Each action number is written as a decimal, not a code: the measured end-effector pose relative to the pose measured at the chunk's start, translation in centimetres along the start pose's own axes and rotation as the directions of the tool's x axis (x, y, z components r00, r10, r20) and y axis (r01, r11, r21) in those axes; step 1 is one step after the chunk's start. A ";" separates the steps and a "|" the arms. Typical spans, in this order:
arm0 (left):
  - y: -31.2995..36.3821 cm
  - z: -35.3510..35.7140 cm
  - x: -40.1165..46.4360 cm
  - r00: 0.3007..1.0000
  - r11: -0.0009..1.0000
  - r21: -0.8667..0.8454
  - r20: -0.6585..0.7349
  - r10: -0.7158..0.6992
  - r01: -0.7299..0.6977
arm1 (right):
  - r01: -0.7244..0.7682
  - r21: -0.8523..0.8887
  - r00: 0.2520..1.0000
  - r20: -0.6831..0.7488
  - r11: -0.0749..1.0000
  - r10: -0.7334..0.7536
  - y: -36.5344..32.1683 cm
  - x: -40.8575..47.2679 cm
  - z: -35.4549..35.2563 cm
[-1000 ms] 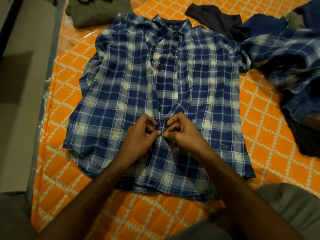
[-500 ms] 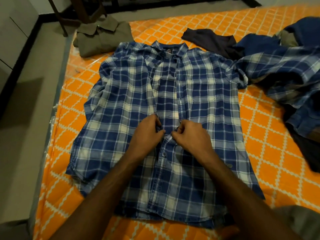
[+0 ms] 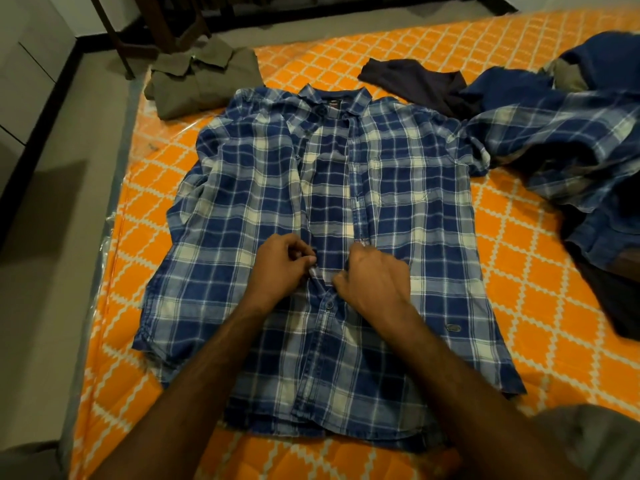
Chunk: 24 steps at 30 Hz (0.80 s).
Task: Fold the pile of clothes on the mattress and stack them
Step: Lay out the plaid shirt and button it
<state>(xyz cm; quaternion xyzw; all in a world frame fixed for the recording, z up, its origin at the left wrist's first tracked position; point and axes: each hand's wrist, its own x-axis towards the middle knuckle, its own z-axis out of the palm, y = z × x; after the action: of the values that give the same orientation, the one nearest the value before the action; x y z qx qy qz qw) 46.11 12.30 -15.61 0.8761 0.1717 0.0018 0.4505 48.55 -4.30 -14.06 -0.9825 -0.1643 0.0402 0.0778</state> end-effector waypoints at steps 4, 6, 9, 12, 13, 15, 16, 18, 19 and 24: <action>0.9 0.1 -0.1 0.995 0.980 -0.173 0.022 -0.096 0.098 | -0.111 0.366 0.990 0.124 0.924 0.070 0.9 0.5 -1.3; 1.4 0.2 0.1 0.991 0.966 -0.221 0.048 -0.126 0.133 | -0.171 0.605 0.982 0.166 0.777 0.087 1.1 1.0 -1.7; 1.6 0.5 0.2 0.983 0.936 -0.302 0.082 -0.165 0.183 | -0.221 0.794 0.975 0.200 0.566 0.100 1.2 1.6 -1.3; 1.4 0.5 0.3 0.981 0.918 -0.348 0.086 -0.172 0.192 | -0.303 0.887 0.952 0.295 0.347 0.079 1.0 1.6 -0.2; 1.4 0.6 0.3 0.981 0.914 -0.356 0.089 -0.172 0.193 | -0.322 0.897 0.947 0.312 0.302 0.081 1.0 1.6 0.0; 1.4 0.8 0.3 0.982 0.915 -0.355 0.089 -0.168 0.189 | -0.333 0.909 0.943 0.321 0.250 0.089 0.9 1.7 0.3; 1.4 0.9 0.3 0.983 0.916 -0.355 0.085 -0.165 0.185 | -0.333 0.914 0.943 0.320 0.233 0.093 0.9 1.7 0.3; 1.3 1.1 0.1 0.984 0.916 -0.361 0.077 -0.158 0.175 | -0.329 0.919 0.944 0.314 0.216 0.101 0.8 1.7 0.3; 1.2 1.2 0.1 0.985 0.913 -0.370 0.077 -0.154 0.172 | -0.326 0.920 0.945 0.309 0.218 0.108 0.8 1.6 0.4; 0.9 1.4 0.0 0.984 0.901 -0.397 0.073 -0.161 0.177 | -0.308 0.917 0.950 0.284 0.251 0.130 0.9 1.5 0.8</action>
<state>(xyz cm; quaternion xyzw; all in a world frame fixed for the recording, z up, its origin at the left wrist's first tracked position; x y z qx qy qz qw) 46.61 10.74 -15.68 0.7465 0.2345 -0.0187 0.6225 50.20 -4.57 -15.11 -0.7472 0.0256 0.2138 0.6287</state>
